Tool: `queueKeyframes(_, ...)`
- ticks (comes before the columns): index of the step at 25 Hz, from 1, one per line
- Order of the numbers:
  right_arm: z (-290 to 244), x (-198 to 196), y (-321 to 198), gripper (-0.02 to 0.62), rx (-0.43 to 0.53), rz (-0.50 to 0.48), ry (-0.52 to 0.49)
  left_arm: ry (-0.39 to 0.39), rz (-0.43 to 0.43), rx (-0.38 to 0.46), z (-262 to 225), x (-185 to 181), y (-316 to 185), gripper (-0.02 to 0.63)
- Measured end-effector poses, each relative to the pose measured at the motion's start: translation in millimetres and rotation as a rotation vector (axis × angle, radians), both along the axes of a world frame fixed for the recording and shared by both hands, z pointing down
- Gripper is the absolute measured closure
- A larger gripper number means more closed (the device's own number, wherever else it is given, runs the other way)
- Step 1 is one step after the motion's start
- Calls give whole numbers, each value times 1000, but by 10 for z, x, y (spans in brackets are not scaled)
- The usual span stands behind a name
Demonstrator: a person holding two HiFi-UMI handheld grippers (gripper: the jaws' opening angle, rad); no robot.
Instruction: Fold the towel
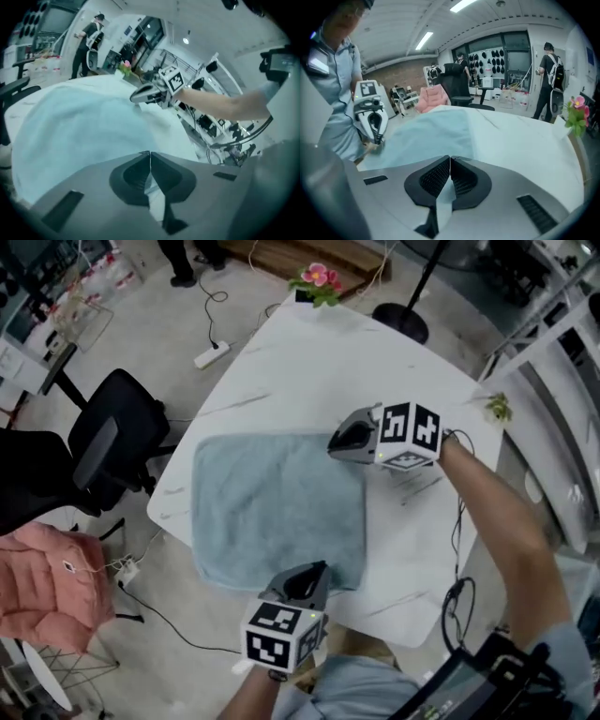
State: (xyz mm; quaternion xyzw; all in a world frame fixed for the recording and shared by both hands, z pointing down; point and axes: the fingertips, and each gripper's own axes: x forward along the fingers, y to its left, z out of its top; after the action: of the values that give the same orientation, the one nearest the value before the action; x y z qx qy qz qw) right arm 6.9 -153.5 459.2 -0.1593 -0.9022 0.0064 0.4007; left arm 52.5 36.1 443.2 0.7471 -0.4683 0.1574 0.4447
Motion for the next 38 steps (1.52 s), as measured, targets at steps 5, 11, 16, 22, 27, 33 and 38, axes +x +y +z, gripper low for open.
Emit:
queueKeyframes(5,411,99,-316,580,210,76,80,-181,200,-146,465,286,106,597)
queueKeyframes(11,442,274,-435,580,194,126,102,-227,377,-184,611,504,188,597)
queueKeyframes(16,460,752,-524,581,163,218,120,-214,585,-176,604,743,232,597)
queueKeyframes(22,484,1560,-378,581,129,334,196,-215,881,-155,603,1016,487,597)
queueKeyframes(27,501,2156,-116,581,110,441,227,-144,984,-163,582,1222,800,597)
queueKeyframes(33,476,2519,101,581,93,543,218,-123,1065,-152,562,1412,1000,597)
queueKeyframes(38,395,2484,72,498,-15,719,123,-101,1009,-96,543,1428,896,595)
